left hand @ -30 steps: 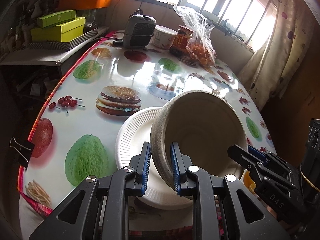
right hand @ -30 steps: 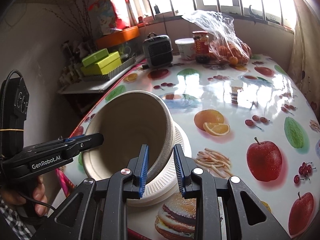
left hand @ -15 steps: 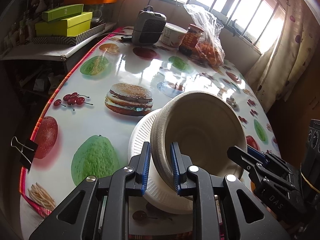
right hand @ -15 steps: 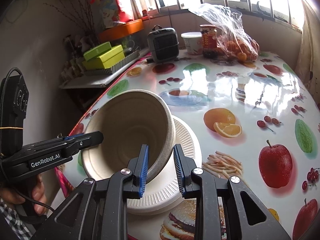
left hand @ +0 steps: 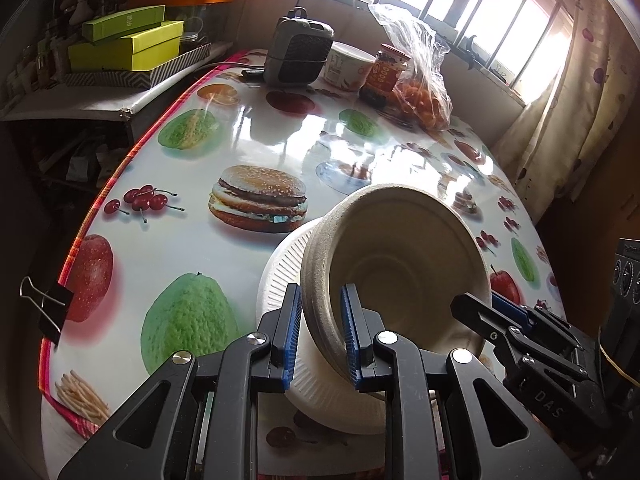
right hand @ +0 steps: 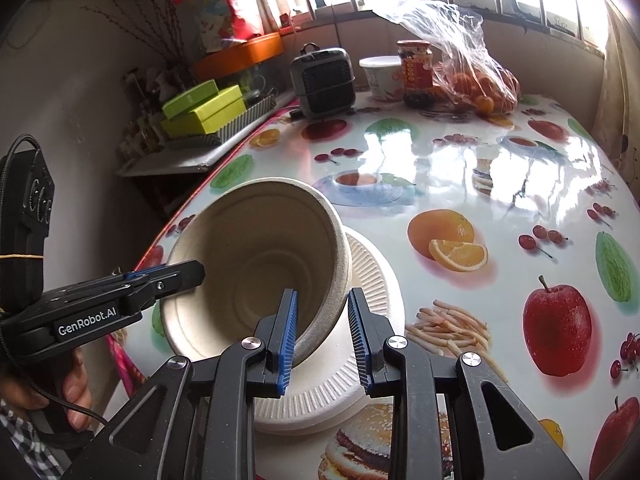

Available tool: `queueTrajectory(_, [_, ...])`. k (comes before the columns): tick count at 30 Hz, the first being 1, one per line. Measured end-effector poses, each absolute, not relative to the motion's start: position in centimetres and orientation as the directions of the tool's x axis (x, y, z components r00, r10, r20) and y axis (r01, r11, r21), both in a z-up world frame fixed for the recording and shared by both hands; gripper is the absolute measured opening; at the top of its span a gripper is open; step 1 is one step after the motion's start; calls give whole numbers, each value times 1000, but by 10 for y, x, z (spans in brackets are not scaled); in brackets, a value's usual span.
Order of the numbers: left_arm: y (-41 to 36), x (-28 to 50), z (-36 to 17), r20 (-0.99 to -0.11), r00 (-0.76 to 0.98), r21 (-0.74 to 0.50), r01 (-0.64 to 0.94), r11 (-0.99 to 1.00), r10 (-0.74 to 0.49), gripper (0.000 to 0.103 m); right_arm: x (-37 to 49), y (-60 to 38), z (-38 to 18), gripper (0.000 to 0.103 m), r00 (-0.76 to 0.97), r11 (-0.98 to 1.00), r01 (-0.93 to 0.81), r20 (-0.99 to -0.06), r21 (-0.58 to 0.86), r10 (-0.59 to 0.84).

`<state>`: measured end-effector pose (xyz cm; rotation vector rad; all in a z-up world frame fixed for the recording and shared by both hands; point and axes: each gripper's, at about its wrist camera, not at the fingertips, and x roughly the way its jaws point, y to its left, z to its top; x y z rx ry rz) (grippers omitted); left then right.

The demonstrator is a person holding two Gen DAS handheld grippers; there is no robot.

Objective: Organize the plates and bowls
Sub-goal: 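Lower the nested bowls onto the white plates with both tools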

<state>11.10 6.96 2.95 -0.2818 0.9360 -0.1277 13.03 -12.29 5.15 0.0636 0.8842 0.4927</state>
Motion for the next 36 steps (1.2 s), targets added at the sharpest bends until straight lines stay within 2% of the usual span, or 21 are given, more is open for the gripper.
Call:
queueTrajectory(29, [68, 115, 28, -781, 583, -284, -16, 959, -222, 21, 134, -127, 49, 27, 525, 887, -376, -727, 269, 443])
queueTrajectory(36, [65, 116, 28, -781, 585, -279, -12, 960, -220, 23, 134, -130, 48, 31, 527, 883, -376, -719, 280, 453])
